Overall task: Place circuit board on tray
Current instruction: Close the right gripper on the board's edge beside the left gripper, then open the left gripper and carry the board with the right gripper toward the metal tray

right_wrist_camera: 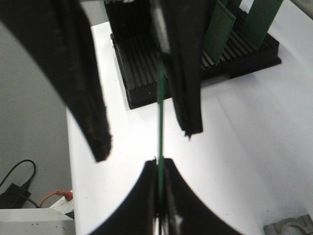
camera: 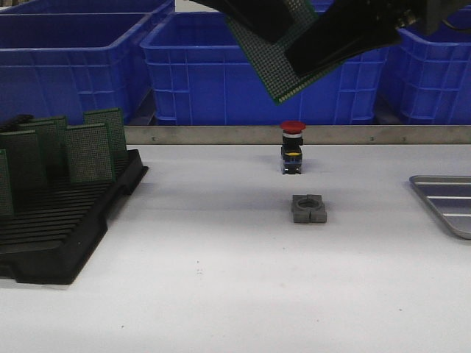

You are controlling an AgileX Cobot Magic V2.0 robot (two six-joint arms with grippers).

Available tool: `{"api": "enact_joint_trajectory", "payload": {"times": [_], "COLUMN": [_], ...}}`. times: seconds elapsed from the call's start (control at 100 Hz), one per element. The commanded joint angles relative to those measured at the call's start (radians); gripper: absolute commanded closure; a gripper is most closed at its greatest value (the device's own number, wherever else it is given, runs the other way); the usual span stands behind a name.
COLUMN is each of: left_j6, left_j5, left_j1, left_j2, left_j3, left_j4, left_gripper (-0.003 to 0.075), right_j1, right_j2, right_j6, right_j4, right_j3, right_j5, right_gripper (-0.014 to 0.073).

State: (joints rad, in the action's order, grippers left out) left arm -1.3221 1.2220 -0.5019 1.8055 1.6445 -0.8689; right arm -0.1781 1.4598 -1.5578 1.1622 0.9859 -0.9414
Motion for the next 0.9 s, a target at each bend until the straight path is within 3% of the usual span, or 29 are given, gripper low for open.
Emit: {"api": "enact_joint_trajectory", "payload": {"times": [0.0, 0.21, 0.48, 0.71, 0.89], "left_j6": [0.007, 0.007, 0.007, 0.007, 0.007], "left_j5": [0.046, 0.046, 0.032, 0.019, 0.019], "left_j1": [-0.007, -0.007, -0.007, -0.007, -0.007], "left_j2": [-0.055, -0.055, -0.055, -0.055, -0.055], "left_j3": [0.034, 0.034, 0.034, 0.034, 0.034], "left_j4": [-0.072, -0.072, -0.072, -0.072, -0.072], "left_gripper": [0.0265, 0.0256, 0.0256, 0.0256, 0.0256], "right_j1": [0.005, 0.049, 0.275, 0.513, 0.628], "right_j2": [-0.033, -0.060, -0.188, -0.173, -0.072], "right_j6": [0.002, 0.027, 0.146, 0.416, 0.553], "right_j4": [0.066, 0.022, -0.011, -0.011, -0.011], "right_j3": [0.032, 0.035, 0.035, 0.035, 0.035], "right_j5": [-0.002, -0.009, -0.121, -0.083, -0.011], "right_gripper": [0.0661, 0.0661, 0.0662, 0.0662, 0.0662]}}
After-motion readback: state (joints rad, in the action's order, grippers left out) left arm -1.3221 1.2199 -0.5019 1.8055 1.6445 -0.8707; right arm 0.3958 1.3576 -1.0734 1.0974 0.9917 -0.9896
